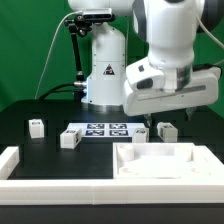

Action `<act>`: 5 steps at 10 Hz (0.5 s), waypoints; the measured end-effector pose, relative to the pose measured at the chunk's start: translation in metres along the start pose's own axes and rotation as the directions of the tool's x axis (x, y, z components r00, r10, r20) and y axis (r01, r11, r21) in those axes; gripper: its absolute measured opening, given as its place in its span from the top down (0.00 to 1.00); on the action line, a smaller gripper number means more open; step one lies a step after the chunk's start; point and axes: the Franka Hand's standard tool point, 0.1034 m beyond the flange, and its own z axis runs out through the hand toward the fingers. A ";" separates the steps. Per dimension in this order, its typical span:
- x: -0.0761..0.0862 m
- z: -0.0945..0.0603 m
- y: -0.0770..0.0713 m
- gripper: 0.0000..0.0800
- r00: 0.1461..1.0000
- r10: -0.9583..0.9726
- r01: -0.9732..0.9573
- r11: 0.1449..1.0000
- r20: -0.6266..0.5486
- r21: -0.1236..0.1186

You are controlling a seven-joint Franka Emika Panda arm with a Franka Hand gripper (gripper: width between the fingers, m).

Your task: Assemble one leg

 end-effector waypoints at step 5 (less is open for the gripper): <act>0.008 0.016 0.000 0.19 0.969 -0.005 0.019 0.998 0.245 -0.053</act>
Offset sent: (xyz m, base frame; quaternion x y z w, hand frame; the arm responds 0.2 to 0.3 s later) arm 0.0006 -0.0144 -0.0119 -0.0888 -0.1482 0.0121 0.9849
